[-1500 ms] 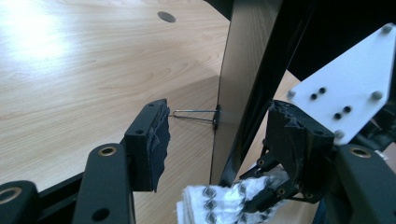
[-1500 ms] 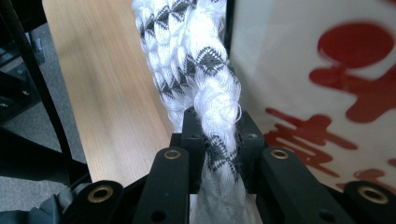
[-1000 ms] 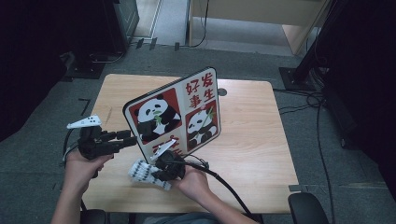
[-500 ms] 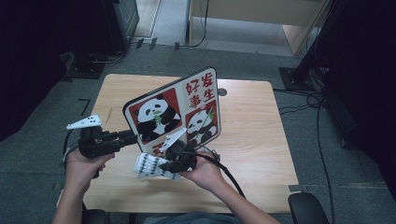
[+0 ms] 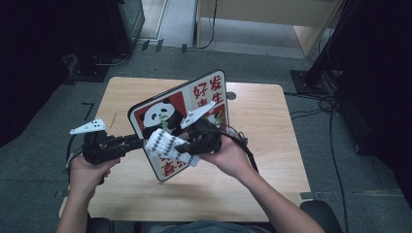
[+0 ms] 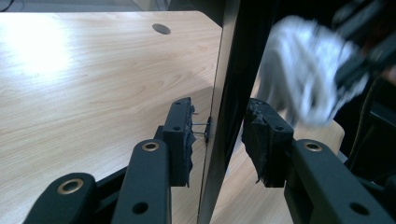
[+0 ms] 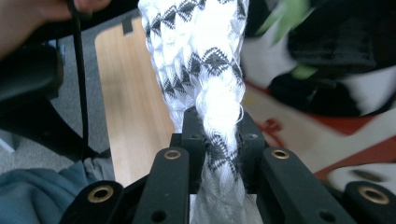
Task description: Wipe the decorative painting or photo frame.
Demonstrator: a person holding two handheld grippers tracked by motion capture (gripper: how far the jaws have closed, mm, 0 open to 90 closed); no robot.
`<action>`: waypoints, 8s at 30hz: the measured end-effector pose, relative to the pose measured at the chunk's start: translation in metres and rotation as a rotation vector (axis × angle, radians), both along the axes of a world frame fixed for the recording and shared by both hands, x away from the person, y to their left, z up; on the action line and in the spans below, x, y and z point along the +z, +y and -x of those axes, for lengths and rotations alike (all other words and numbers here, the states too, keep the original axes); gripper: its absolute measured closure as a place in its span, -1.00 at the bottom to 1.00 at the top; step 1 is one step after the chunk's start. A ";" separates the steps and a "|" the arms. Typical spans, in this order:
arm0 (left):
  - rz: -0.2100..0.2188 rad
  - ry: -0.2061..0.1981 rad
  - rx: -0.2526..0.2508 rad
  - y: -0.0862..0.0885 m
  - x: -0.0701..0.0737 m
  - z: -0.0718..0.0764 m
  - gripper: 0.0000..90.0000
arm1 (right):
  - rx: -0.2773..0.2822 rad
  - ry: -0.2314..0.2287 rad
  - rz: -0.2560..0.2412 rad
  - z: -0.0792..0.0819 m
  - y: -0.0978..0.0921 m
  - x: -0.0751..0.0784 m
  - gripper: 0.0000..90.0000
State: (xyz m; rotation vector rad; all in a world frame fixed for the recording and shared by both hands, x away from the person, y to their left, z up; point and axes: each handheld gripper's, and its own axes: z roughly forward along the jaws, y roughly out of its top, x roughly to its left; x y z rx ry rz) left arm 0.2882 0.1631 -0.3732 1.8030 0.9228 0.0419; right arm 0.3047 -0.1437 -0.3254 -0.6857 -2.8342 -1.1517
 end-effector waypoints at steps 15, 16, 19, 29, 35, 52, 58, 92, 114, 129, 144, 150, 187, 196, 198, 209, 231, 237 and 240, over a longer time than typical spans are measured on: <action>0.002 -0.002 -0.007 -0.007 -0.003 -0.002 0.46 | -0.025 -0.128 -0.074 -0.038 0.002 0.111 0.76; 0.003 -0.003 -0.008 -0.008 -0.004 -0.003 0.47 | -0.030 -0.131 -0.077 -0.040 0.004 0.117 0.77; 0.002 -0.006 -0.007 -0.009 -0.004 -0.003 0.51 | -0.027 -0.147 -0.081 -0.050 0.016 0.130 0.78; 0.011 -0.037 -0.007 -0.008 -0.002 -0.004 0.70 | 0.007 -0.130 -0.053 -0.071 0.076 0.129 0.77; 0.011 -0.041 -0.010 -0.008 -0.003 -0.004 0.70 | 0.020 -0.093 -0.036 -0.074 0.094 0.113 0.72; 0.009 -0.039 -0.017 -0.010 -0.004 -0.005 0.72 | -0.020 -0.069 -0.071 -0.084 0.080 0.099 0.63; 0.010 -0.038 -0.013 -0.010 -0.004 -0.005 0.72 | -0.035 -0.060 -0.097 -0.088 0.072 0.096 0.64; 0.018 -0.031 -0.025 -0.009 -0.004 -0.005 0.73 | -0.118 -0.083 -0.176 -0.103 0.030 0.085 0.63; 0.015 -0.032 -0.024 -0.009 -0.004 -0.004 0.73 | -0.178 -0.099 -0.213 -0.112 0.007 0.079 0.61; 0.011 -0.033 -0.022 -0.009 -0.004 -0.004 0.72 | -0.213 -0.112 -0.223 -0.118 -0.009 0.077 0.61; 0.011 -0.034 -0.023 -0.009 -0.004 -0.004 0.72 | -0.263 -0.135 -0.221 -0.126 -0.029 0.076 0.61; 0.008 -0.039 -0.023 -0.009 -0.004 -0.003 0.73 | -0.275 -0.135 -0.224 -0.129 -0.035 0.076 0.61; 0.005 -0.040 -0.025 -0.009 -0.004 -0.003 0.73 | -0.351 -0.136 -0.239 -0.145 -0.070 0.074 0.57; 0.004 -0.041 -0.025 -0.009 -0.004 -0.003 0.73 | -0.364 -0.138 -0.246 -0.148 -0.078 0.073 0.55; 0.005 -0.040 -0.024 -0.009 -0.004 -0.003 0.73 | -0.370 -0.139 -0.244 -0.148 -0.080 0.073 0.54; 0.007 -0.041 -0.021 -0.009 -0.004 -0.003 0.72 | -0.401 -0.139 -0.240 -0.151 -0.091 0.073 0.46; 0.008 -0.043 -0.018 -0.010 -0.004 -0.004 0.71 | -0.478 -0.138 -0.272 -0.151 -0.116 0.072 0.73; 0.008 -0.043 -0.016 -0.010 -0.004 -0.004 0.71 | -0.493 -0.142 -0.259 -0.149 -0.121 0.074 0.77; 0.007 -0.042 -0.015 -0.010 -0.004 -0.004 0.71 | -0.506 -0.142 -0.252 -0.147 -0.127 0.074 0.77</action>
